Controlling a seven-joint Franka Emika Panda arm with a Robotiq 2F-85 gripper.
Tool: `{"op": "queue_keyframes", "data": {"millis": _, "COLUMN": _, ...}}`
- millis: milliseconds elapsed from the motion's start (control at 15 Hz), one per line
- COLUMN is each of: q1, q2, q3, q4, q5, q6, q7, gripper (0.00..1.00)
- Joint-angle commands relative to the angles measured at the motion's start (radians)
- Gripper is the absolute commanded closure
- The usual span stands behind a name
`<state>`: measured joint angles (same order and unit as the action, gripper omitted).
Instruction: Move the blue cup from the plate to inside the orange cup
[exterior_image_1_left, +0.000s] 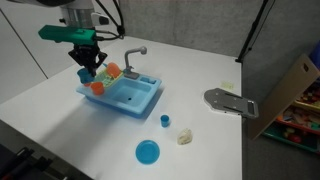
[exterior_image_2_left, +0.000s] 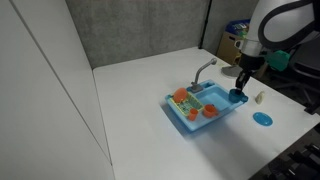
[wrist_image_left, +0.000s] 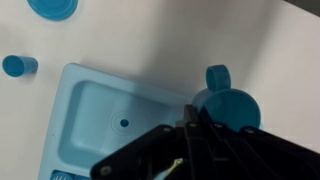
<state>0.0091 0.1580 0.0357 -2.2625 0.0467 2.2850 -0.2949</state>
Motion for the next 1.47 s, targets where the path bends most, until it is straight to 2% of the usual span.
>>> {"op": "queue_keyframes", "data": {"millis": 0, "q1": 0.004, "q2": 0.051, "q3": 0.012, "q4": 0.05, "q5": -0.002, "q6": -0.002, "q7": 0.018, "gripper": 0.97}}
{"op": "queue_keyframes", "data": {"millis": 800, "q1": 0.055, "q2": 0.142, "q3": 0.028, "q4": 0.114, "q5": -0.038, "q6": 0.087, "q7": 0.145, "gripper": 0.97}}
{"op": "queue_keyframes", "data": {"millis": 1400, "q1": 0.05, "q2": 0.212, "q3": 0.024, "q4": 0.141, "q5": -0.035, "q6": 0.128, "q7": 0.148, "gripper": 0.97}}
